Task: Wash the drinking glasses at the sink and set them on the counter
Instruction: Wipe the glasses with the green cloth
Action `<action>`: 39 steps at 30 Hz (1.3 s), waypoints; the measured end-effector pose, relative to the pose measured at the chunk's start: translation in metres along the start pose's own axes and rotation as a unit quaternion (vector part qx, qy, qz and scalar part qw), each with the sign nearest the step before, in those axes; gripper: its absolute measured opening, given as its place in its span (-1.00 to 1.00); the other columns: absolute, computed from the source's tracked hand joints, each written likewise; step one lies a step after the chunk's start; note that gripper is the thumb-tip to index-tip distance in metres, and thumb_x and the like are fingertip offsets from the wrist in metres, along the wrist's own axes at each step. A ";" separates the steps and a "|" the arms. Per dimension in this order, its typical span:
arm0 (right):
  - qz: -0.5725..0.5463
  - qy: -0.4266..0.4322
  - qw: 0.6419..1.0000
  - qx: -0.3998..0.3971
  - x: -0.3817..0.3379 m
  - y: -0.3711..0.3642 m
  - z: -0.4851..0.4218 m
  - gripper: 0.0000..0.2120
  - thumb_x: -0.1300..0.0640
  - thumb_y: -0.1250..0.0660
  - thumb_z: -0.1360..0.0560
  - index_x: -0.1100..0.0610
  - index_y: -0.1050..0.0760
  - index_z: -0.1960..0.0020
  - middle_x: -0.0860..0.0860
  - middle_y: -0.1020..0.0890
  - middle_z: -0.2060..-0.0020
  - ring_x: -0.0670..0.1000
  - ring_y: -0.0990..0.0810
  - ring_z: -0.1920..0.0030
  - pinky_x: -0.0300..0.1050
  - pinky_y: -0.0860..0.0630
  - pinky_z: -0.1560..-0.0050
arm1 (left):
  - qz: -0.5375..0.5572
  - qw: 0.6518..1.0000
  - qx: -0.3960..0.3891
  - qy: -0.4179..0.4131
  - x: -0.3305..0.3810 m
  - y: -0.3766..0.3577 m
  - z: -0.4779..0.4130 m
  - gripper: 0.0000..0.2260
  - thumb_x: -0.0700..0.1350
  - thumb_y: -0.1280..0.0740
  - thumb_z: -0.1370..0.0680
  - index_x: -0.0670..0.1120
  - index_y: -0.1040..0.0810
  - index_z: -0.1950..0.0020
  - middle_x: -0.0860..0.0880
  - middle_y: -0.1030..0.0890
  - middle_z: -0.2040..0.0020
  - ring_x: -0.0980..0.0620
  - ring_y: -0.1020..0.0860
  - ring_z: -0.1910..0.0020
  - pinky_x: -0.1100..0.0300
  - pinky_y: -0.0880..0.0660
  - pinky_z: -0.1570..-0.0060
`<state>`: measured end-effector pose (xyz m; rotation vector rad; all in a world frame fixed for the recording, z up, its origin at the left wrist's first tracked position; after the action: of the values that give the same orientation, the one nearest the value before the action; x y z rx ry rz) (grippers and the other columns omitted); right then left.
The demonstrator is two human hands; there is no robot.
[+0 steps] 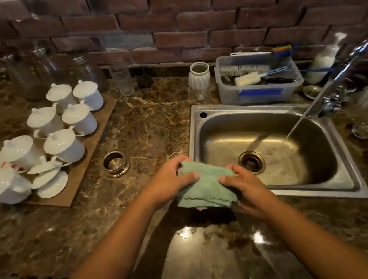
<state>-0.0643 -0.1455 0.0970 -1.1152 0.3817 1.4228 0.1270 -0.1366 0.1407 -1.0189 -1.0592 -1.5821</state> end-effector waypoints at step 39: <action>-0.487 0.033 0.839 0.239 -0.052 0.509 0.194 -0.52 0.17 -0.32 -0.42 0.14 -0.47 -0.35 0.34 -0.65 -0.16 0.36 -0.57 -0.24 0.31 -0.44 -0.24 | -0.643 0.706 -0.265 -0.136 0.146 -0.573 -0.257 -0.27 -0.09 -0.43 -0.56 0.10 -0.10 -0.61 -0.21 -0.03 -0.61 -0.34 -0.12 -0.55 -0.20 -0.41 -0.38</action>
<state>-0.6078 -0.1356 0.0392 -0.7427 0.1446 0.3442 -0.4921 -0.3139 0.1112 -0.8592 -1.7562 -3.0825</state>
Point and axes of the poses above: each hand's wrist, its own z-axis away from the middle knuckle, its own y-axis out of the back of the hand, x = y × z, the point moved 6 cm from there along -z, towards the middle knuckle
